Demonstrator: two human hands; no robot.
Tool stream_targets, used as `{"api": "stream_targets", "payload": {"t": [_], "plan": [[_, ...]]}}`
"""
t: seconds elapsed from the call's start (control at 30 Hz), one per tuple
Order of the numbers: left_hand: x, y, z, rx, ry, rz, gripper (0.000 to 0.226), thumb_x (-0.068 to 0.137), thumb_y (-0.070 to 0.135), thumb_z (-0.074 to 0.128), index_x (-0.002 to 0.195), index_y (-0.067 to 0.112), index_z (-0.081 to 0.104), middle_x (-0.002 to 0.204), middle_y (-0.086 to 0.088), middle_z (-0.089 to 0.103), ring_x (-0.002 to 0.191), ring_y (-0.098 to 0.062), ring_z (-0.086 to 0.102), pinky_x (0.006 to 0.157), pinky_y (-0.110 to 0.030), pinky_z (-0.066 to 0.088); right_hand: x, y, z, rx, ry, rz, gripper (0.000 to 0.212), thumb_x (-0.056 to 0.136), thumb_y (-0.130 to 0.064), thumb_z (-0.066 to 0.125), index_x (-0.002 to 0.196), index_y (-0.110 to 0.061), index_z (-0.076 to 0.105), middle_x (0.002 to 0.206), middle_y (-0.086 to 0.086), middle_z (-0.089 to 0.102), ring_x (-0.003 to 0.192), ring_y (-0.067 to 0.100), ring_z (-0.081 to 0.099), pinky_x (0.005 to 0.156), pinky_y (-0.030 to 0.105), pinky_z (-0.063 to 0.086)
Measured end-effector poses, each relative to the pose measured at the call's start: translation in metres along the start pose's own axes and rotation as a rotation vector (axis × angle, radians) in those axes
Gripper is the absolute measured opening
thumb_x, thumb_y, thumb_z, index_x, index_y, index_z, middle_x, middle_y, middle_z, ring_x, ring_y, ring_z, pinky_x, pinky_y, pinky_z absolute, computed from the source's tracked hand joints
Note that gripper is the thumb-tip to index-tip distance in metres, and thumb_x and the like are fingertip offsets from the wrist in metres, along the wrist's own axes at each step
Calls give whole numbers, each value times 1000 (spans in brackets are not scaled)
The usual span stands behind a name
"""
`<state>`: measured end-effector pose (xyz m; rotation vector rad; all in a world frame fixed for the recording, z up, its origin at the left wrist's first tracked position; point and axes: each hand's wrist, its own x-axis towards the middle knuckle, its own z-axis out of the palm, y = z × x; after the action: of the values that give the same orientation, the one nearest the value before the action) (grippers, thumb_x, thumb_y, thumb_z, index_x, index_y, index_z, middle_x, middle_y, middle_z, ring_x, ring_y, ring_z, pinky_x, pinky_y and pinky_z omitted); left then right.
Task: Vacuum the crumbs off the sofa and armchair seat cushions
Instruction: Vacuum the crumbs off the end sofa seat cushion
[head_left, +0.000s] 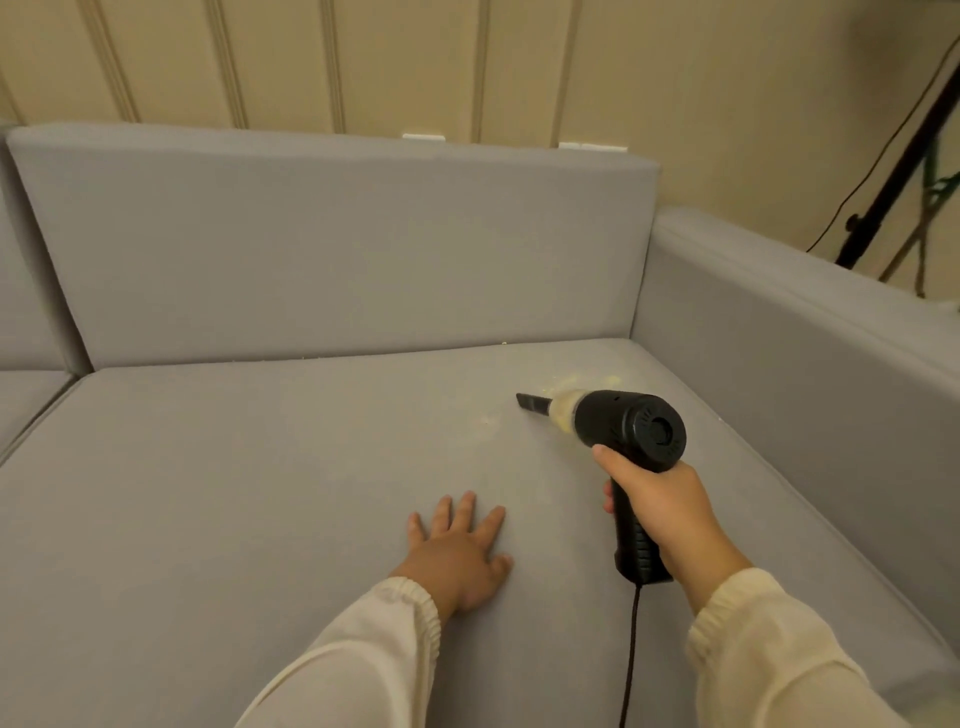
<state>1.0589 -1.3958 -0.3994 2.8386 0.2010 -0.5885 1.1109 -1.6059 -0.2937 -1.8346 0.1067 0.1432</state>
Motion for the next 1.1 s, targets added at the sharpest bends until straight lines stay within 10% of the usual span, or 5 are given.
{"api": "stream_targets", "payload": {"t": [0.53,1.1], "plan": [[-4,0,-4,-6,-19,1,69,105,62,28,163,45,-5,173,1,-20,158,-29,-20,122,-63,-13,-6,3,-3,-55,-226,63,28,90,-30,81,105,-7,74,76,13,76,67,24,73,75,42,64],[-2,2,-2,9,-13,-10,70,104,63,28,163,45,-5,173,1,-19,158,-29,-20,122,-65,-10,-29,-18,-6,-202,-89,-25,25,86,-27,81,88,-3,75,75,17,76,56,17,68,64,31,56]]}}
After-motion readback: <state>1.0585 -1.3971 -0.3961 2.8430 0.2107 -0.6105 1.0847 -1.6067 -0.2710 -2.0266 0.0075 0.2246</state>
